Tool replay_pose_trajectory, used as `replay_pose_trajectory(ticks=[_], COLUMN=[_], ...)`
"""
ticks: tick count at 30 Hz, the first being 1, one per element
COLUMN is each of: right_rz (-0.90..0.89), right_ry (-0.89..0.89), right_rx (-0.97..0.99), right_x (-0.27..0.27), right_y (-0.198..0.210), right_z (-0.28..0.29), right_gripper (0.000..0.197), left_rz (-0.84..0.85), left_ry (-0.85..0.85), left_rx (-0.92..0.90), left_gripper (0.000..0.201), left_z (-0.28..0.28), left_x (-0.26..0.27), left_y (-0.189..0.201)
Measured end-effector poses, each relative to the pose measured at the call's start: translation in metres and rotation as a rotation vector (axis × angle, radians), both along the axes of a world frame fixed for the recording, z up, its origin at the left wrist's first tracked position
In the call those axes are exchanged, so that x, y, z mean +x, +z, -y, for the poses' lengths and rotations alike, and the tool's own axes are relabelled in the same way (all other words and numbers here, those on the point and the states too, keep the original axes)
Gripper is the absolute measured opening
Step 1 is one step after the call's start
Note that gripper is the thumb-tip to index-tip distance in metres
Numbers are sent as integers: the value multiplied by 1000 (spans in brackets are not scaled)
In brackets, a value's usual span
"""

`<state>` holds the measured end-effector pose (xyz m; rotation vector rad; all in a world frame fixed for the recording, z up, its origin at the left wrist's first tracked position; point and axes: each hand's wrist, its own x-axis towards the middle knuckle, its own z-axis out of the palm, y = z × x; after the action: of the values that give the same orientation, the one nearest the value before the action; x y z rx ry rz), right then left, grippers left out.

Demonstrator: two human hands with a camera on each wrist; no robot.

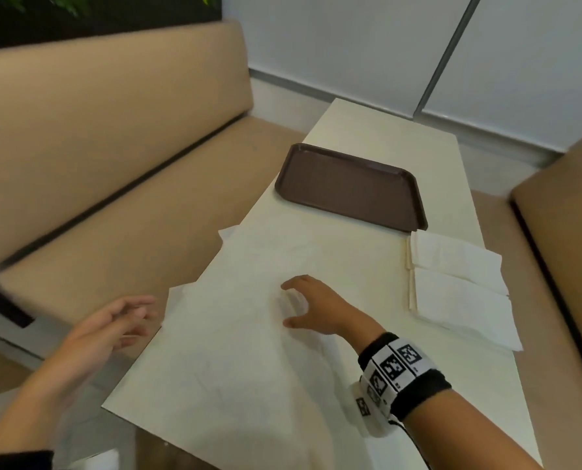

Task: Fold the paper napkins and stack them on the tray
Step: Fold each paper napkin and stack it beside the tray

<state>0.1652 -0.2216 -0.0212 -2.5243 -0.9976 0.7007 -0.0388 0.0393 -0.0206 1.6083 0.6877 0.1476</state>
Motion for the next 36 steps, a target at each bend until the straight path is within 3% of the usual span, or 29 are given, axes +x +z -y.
replay_pose_trajectory(ticks=[5, 7, 16, 20, 23, 25, 28, 31, 36], right_rz=[76, 141, 325, 309, 262, 248, 236, 244, 234], right_ry=[10, 4, -58, -97, -135, -143, -148, -144, -155], right_rx=[-84, -130, -54, -5, 85, 119, 143, 151, 152], right_x=[-12, -14, -13, -9, -7, -5, -5, -7, -7], right_y=[-13, -18, -26, -26, -28, -29, -30, -30, -27], right_z=[-39, -49, -57, -53, -47, -44, -41, -41, -42], right_gripper=[87, 85, 7, 12, 11, 10, 9, 10, 11], left_rz=[31, 44, 89, 89, 10, -15, -98, -229, -345], left_ry=[34, 28, 18, 4, -22, -37, -75, -132, -141], left_rx=[-25, -24, -60, -46, 150, 261, 302, 347, 460], left_gripper=[20, 20, 21, 14, 15, 23, 47, 56, 42], left_z=[-3, -3, -2, 0, 5, 9, 11, 8, 3], left_x=[-11, -12, -13, -8, 11, 34, 70, 94, 107], left_y=[0, 1, -3, -2, -8, -15, -17, -20, -31])
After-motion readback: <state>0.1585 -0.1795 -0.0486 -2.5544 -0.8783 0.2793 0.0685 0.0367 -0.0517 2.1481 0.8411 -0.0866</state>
